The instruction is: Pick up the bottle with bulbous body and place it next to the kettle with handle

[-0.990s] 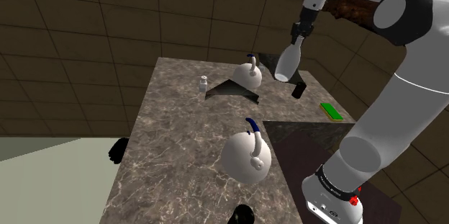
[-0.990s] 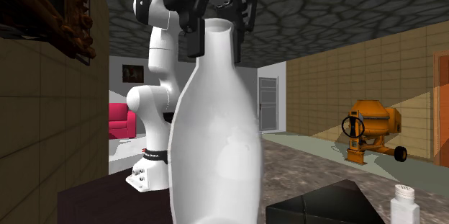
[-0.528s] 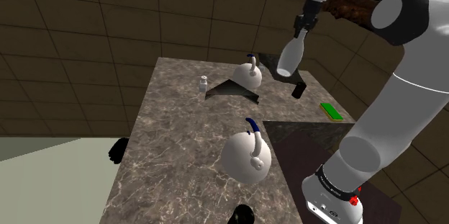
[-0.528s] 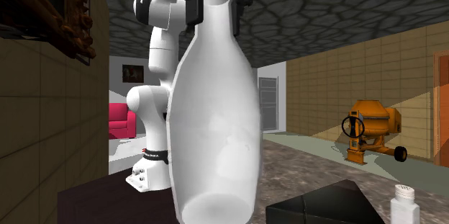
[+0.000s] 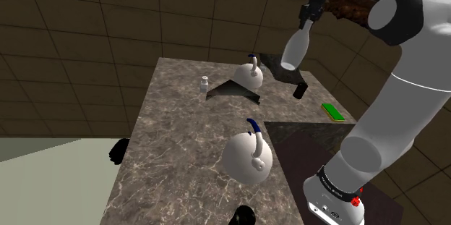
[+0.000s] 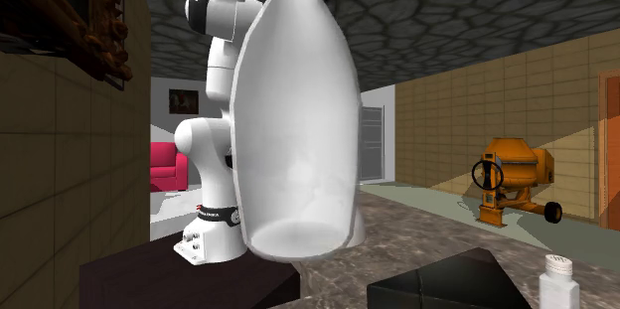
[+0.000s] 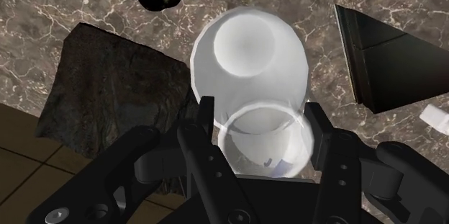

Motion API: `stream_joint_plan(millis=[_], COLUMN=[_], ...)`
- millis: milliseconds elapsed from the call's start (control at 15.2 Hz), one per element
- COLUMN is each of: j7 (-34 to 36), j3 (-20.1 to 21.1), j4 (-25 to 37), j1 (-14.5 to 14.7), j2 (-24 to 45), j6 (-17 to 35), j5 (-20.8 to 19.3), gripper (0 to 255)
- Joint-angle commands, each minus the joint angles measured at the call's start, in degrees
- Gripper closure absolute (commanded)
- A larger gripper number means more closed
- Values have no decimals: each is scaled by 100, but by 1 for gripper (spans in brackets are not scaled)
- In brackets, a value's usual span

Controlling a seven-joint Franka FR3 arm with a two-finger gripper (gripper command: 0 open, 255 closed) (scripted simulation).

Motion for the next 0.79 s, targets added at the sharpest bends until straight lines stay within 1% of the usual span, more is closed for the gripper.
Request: stream_joint_plan(millis=[0,462,726], j7=[-15,-77,484], j3=[-9,-44,164], j4=[249,1205,87], j1=[-27,-168,339], j2=[75,404,-571], j6=[-182,-839,-596], j5=[34,192,-238], gripper=[255,255,255])
